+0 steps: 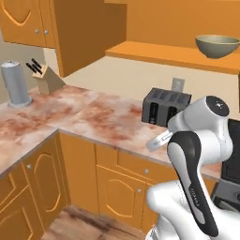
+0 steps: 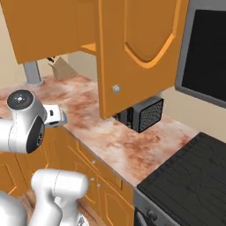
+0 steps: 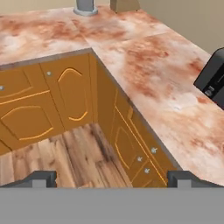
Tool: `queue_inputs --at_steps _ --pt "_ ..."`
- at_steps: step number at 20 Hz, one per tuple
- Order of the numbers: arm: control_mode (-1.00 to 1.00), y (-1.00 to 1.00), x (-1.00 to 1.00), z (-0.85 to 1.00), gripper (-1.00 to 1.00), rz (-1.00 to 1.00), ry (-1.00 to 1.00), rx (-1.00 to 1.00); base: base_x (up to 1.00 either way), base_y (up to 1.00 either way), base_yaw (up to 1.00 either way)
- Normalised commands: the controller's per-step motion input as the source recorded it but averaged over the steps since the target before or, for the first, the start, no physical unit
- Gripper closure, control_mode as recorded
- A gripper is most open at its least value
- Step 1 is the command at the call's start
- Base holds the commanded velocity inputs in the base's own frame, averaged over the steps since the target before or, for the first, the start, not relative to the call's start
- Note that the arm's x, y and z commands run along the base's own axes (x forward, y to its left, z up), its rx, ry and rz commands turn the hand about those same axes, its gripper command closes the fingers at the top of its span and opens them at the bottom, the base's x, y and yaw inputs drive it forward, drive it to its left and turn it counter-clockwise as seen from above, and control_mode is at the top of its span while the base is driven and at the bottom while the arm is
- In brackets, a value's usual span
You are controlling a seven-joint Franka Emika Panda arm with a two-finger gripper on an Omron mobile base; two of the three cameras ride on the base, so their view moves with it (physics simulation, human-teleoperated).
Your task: Move the bowls from the cabinet to the plates on the dining table.
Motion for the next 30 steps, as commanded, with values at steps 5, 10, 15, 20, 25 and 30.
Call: queue_inputs --at_steps 5,10,15,20,25,30 --pt "1.0 0.0 0.0 0.0 -1.0 0.0 0.0 0.0 0.12 0.52 -0.47" --pt "1.0 0.0 0.0 0.0 -1.0 0.0 0.0 0.0 0.07 0.69 -0.35" --pt "1.0 0.0 0.0 0.0 -1.0 0.0 0.0 0.0 0.01 0.51 -0.23" --pt "1.0 0.0 0.0 0.0 -1.0 0.0 0.0 0.0 -0.03 0.15 -0.27" --pt "1.0 0.0 0.0 0.0 -1.0 0.0 0.0 0.0 -0.16 -0.08 -0.33" --pt "1.0 0.0 0.0 0.0 -1.0 0.0 0.0 0.0 0.0 0.0 -0.28"
